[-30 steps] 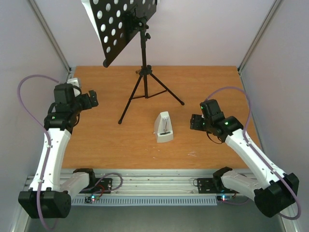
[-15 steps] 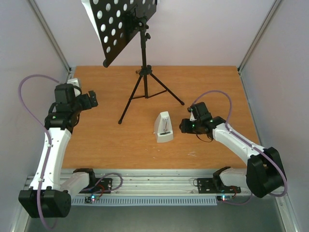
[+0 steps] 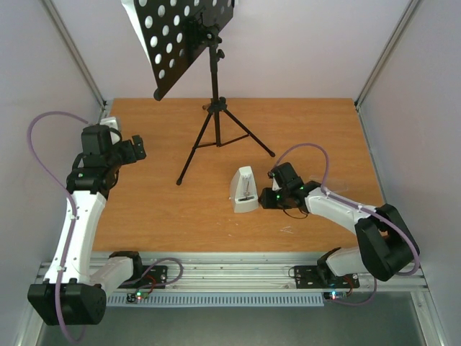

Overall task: Pack up the instrument practice props
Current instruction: Adjust the metronome at the center of the board.

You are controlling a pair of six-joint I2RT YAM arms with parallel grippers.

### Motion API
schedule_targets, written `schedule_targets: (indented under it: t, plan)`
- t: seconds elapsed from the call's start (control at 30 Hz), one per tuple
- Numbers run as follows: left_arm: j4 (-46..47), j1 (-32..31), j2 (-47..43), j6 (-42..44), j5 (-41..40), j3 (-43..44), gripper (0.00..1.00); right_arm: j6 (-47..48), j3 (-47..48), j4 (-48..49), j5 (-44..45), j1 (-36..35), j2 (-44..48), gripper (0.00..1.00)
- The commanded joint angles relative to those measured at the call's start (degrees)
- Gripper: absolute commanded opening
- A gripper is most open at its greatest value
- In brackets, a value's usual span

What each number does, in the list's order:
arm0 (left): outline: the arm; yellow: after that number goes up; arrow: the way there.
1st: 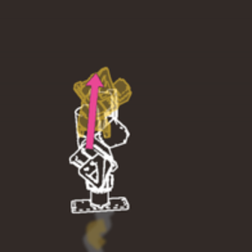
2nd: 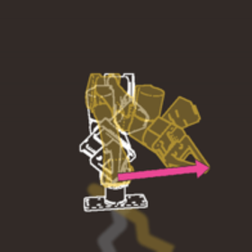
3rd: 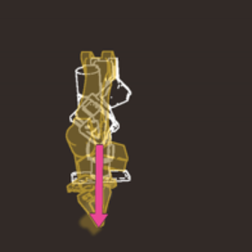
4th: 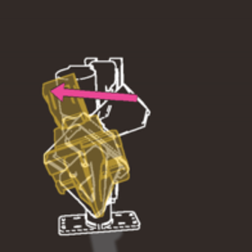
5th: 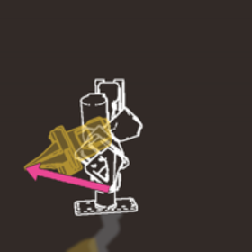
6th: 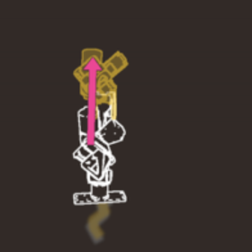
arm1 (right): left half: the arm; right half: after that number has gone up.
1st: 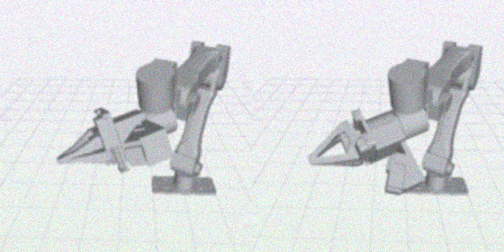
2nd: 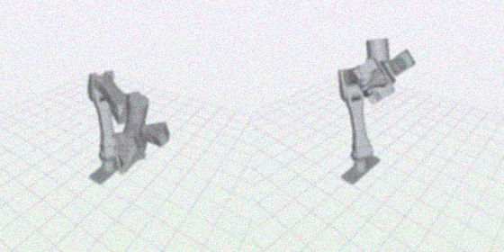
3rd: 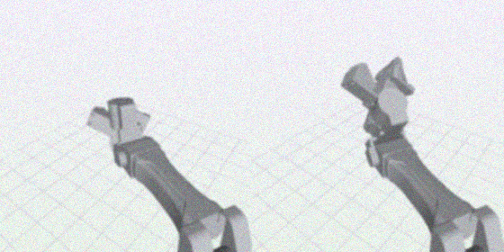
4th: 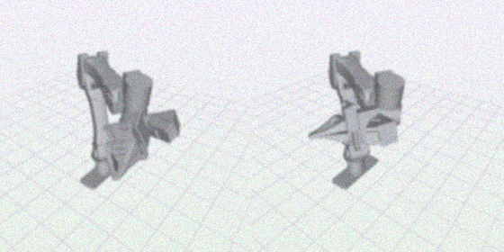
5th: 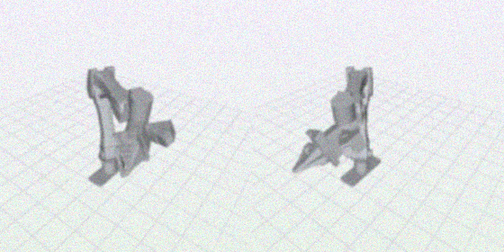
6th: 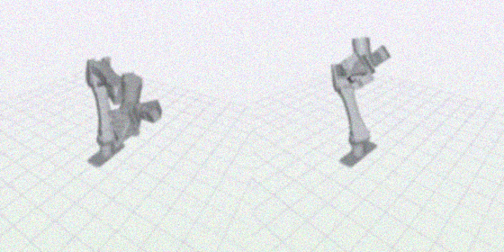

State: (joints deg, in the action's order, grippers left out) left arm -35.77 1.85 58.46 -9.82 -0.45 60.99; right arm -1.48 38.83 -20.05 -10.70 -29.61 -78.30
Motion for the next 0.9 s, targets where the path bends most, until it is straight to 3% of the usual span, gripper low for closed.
schedule_targets:
  t: [0.0,0.6,0.87]
  plan:
    - [2.13,-0.09,-0.27,0.46,0.18,-0.17,0.99,-1.12,-1.22,2.99,0.38,-2.36,-0.81,0.39]
    - [2.46,-0.11,0.78,0.51,0.2,-0.43,0.99,-2.15,-2.8,11.5,-3.1,-6.58,-2.73,0.37]
    - [2.21,-0.19,0.47,0.57,1.27,-0.35,0.99,0.21,-3.59,4.55,4.48,-6.94,5.12,0.42]
